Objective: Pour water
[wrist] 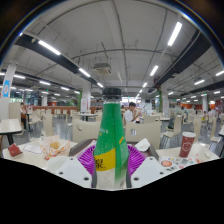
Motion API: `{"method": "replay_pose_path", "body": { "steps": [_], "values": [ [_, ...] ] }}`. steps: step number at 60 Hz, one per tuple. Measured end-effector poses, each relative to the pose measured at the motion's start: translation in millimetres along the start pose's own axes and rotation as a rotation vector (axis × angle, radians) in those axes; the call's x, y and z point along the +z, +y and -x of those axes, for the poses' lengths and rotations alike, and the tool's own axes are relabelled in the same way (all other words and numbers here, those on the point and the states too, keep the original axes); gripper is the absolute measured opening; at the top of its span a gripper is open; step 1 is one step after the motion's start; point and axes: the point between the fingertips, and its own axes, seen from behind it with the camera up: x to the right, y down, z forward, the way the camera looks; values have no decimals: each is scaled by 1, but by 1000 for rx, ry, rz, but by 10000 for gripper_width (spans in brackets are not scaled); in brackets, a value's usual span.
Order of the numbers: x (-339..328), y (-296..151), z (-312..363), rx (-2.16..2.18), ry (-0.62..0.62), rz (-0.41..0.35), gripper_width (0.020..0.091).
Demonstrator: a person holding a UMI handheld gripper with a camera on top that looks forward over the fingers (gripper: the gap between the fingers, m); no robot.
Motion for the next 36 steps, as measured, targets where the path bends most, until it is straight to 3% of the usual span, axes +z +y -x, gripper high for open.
{"method": "replay_pose_path", "body": {
  "steps": [2,23,36],
  "values": [
    [9,19,28,29,-14,6,383],
    [16,68,12,-11,-100,98,392],
    [13,67,8,22,-126,92,390]
  ]
}}
